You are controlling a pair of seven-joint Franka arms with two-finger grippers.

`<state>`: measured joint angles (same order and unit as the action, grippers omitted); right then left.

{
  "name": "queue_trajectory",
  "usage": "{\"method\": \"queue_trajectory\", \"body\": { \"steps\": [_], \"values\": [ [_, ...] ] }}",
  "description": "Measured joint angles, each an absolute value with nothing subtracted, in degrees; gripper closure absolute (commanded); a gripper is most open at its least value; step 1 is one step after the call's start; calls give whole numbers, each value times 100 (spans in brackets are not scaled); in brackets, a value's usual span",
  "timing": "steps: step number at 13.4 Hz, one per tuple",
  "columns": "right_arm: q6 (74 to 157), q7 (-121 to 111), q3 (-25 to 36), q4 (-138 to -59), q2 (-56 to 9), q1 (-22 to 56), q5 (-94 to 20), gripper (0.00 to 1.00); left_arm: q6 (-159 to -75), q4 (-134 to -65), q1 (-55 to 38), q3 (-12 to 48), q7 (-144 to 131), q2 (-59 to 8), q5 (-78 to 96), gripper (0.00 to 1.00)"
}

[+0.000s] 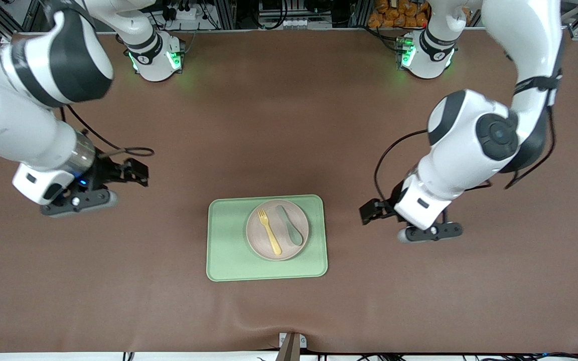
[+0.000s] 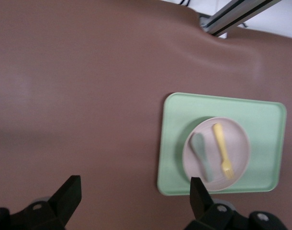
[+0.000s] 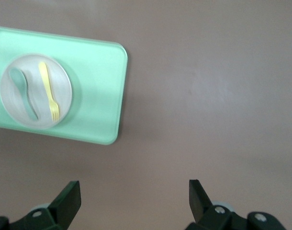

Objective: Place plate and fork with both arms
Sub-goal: 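Move the right gripper over the yellow fork while the left gripper retracts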

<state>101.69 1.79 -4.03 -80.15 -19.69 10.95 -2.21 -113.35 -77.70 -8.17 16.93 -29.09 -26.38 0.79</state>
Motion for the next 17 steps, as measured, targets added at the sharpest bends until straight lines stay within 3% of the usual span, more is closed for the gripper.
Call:
{"method": "queue_trajectory", "body": {
  "steps": [4, 9, 15, 17],
  "values": [
    [11263, 249, -779, -7994, -2819, 1336, -244, 0, -10249, -7788, -473, 1681, -2381, -2051, -82, 0],
    [12498, 419, -790, -7950, -3734, 1781, -97, 0, -8971, -7851, -69, 1579, -1667, -1418, -217, 0],
    [13375, 853, -788, -7794, -4428, 2276, 101, 31, -8286, -8528, -471, 460, -705, -175, -312, 0],
    [13432, 1084, -783, -7480, -4741, 2472, 359, 35, -8054, -8604, -429, 310, -452, 159, -312, 0]
  ]
}}
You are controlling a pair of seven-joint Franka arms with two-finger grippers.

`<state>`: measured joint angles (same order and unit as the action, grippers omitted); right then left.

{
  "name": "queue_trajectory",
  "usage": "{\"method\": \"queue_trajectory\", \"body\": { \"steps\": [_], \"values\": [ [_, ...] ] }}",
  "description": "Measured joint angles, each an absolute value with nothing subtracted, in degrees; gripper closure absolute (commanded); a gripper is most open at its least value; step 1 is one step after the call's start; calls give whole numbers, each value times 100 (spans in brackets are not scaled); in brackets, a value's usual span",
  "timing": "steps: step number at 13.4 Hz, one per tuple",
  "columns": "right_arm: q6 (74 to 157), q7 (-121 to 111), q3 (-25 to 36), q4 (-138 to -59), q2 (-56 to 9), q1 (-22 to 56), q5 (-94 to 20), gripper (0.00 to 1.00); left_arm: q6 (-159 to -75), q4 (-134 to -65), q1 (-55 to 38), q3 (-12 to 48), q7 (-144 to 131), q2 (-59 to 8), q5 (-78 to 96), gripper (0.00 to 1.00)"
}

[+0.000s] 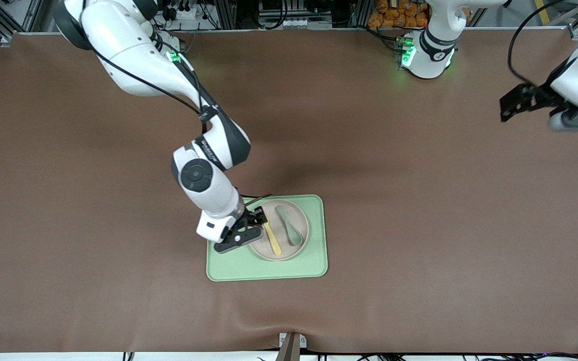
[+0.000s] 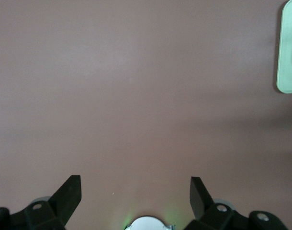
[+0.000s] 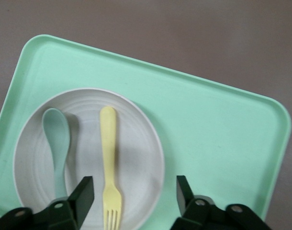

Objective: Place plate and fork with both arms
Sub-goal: 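Move the right gripper over the yellow fork while the left gripper retracts, then lower the right gripper and grasp the yellow fork handle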

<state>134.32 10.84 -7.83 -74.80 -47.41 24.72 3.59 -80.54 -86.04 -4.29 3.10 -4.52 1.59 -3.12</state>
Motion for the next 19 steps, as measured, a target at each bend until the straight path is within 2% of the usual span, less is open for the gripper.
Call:
{"method": "queue_trajectory", "body": {
  "steps": [4, 7, 17, 19],
  "values": [
    [13431, 1190, -777, -7168, -5103, 2568, 453, 42, -8005, -8561, -427, 296, -418, 295, -277, 0],
    [13429, 1393, -772, -7152, -5232, 2698, 683, 43, -8006, -8522, -431, 297, -98, 295, -244, 0],
    [13448, 1518, -757, -7144, -5429, 2835, 815, 46, -8005, -8520, -435, 307, -10, 295, -136, 0],
    [13501, 1600, -757, -7144, -5466, 2880, 859, 50, -8005, -8520, -437, 321, -10, 295, -125, 0]
  ]
}}
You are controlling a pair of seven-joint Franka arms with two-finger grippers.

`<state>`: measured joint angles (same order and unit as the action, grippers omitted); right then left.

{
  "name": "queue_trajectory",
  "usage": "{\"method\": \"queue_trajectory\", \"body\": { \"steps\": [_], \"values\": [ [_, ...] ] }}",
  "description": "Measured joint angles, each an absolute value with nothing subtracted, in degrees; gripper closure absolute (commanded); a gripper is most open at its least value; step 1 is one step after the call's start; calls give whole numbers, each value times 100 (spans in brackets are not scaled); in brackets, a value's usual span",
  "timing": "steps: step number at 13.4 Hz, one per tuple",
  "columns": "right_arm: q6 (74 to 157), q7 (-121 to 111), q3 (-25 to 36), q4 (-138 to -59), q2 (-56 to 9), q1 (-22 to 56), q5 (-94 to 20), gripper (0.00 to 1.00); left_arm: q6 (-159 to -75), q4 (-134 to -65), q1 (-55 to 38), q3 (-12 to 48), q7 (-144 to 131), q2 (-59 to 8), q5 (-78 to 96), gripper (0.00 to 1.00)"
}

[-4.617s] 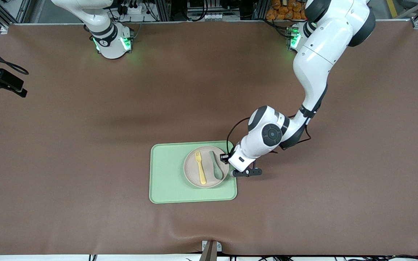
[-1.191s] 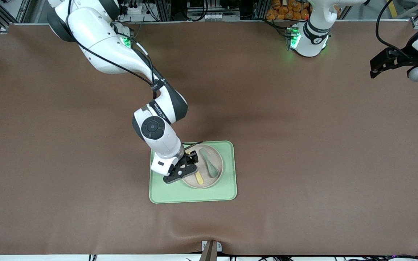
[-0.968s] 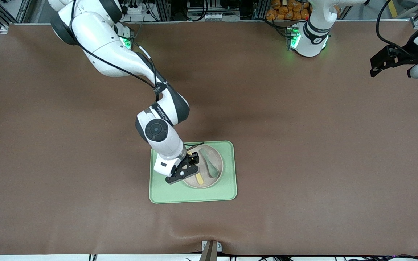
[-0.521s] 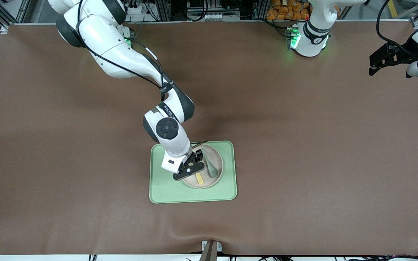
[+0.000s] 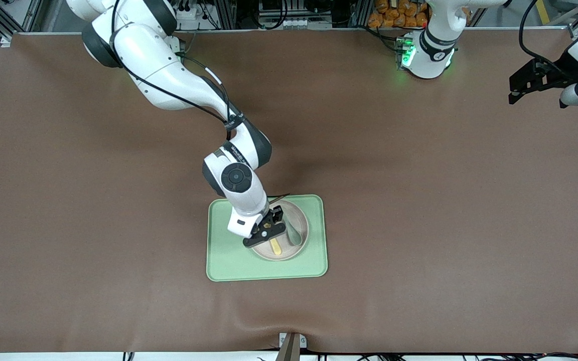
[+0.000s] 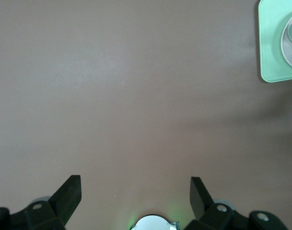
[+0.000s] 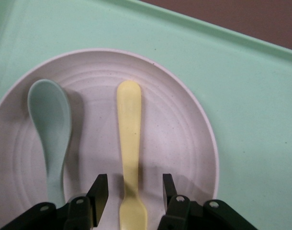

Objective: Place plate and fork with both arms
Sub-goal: 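Lower the right gripper and grasp the yellow fork handle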

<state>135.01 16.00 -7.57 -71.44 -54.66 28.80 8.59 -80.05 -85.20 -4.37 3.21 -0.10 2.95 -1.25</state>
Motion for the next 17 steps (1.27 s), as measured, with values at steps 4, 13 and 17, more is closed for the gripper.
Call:
{"method": "queue_trajectory", "body": {
  "steps": [4, 13, 17],
  "values": [
    [13520, 1659, -754, -7143, -5506, 2912, 953, 83, -8005, -8520, -451, 336, -10, 295, -121, 0],
    [13540, 1697, -731, -7077, -5549, 2938, 1017, 100, -8005, -8516, -461, 343, -10, 295, -119, 0],
    [13372, 1773, -714, -6836, -5548, 2924, 1017, 100, -8005, -8513, -461, 344, -10, 295, -119, 0]
  ]
}}
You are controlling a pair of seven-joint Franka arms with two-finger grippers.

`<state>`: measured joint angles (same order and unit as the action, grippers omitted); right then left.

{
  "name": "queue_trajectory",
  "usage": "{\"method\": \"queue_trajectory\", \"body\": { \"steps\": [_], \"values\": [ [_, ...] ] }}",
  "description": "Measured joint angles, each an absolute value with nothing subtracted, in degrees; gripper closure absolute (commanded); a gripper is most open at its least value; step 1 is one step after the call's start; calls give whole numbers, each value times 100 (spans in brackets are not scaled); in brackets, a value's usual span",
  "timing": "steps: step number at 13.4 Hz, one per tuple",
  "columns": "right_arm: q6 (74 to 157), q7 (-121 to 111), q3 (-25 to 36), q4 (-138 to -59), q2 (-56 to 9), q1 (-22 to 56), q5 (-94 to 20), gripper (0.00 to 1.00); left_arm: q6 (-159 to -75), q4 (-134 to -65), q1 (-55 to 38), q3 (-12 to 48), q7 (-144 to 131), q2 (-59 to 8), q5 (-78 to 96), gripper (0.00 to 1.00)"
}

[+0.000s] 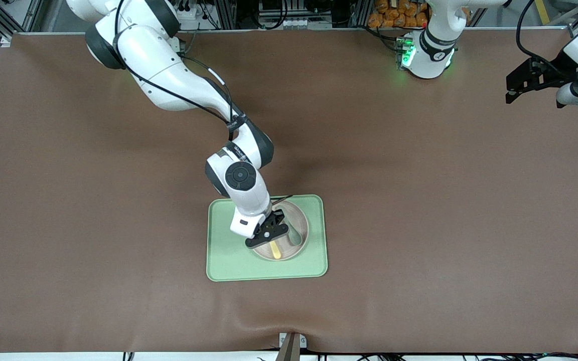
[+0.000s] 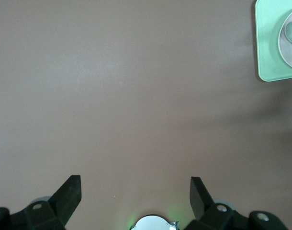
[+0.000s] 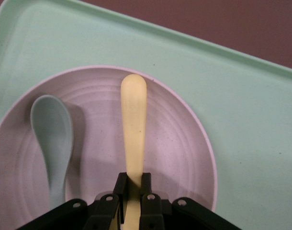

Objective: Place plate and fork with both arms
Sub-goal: 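Lower the right gripper and grasp the yellow fork handle, then lift the fork out and set it on the tray beside the plate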

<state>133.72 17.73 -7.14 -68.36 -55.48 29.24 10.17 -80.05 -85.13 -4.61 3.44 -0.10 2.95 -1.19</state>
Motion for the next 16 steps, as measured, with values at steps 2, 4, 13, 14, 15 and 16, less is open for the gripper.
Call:
{"method": "queue_trajectory", "body": {
  "steps": [2, 4, 13, 14, 15, 16],
  "values": [
    [13047, 1808, -714, -6615, -5530, 2903, 1016, 100, -8005, -8513, -461, 344, -10, 295, -119, 0],
    [12818, 1866, -716, -6496, -5427, 2779, 971, 100, -8005, -8513, -461, 345, -10, 295, -119, 0],
    [12829, 1888, -765, -7398, -5278, 1967, 921, 100, -8005, -8509, -472, 367, -10, 295, -45, 0],
    [12859, 1923, -766, -7427, -5262, 1955, 920, 100, -8005, -8509, -471, 367, -10, 295, -29, 0],
    [12859, 2008, -768, -7441, -5235, 1952, 920, 92, -8005, -8509, -471, 367, -10, 295, -27, 0],
    [12858, 2103, -776, -7463, -5206, 1952, 920, 54, -8005, -8509, -471, 367, -10, 295, -26, 0]
  ]
}}
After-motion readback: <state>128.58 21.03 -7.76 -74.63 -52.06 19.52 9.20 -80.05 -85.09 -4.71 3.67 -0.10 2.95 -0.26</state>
